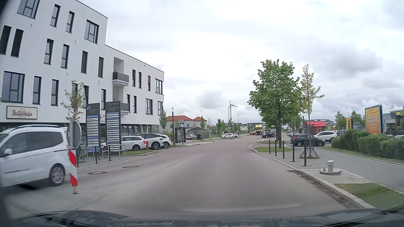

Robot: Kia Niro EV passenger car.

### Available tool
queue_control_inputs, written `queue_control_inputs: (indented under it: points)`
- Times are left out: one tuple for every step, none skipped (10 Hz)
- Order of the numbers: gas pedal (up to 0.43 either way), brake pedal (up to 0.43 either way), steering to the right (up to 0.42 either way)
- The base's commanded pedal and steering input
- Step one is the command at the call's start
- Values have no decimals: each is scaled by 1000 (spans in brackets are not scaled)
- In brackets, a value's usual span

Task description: Follow the waypoints while adhering to traffic rules and regulations

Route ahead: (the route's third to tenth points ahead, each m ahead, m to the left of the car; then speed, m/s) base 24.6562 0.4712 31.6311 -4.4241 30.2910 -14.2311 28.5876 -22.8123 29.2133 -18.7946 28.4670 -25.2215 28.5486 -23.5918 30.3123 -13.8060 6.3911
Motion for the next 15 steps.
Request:
queue_control_inputs:
  points:
    - [118,6,20]
    - [118,6,5]
    - [118,6,-8]
    - [130,6,-12]
    - [130,6,-13]
    - [130,12,-10]
    - [130,6,-5]
    - [130,6,-1]
    - [130,6,3]
    - [130,6,5]
    - [130,6,5]
    - [130,6,6]
    - [118,6,6]
    - [110,6,6]
    - [87,12,7]
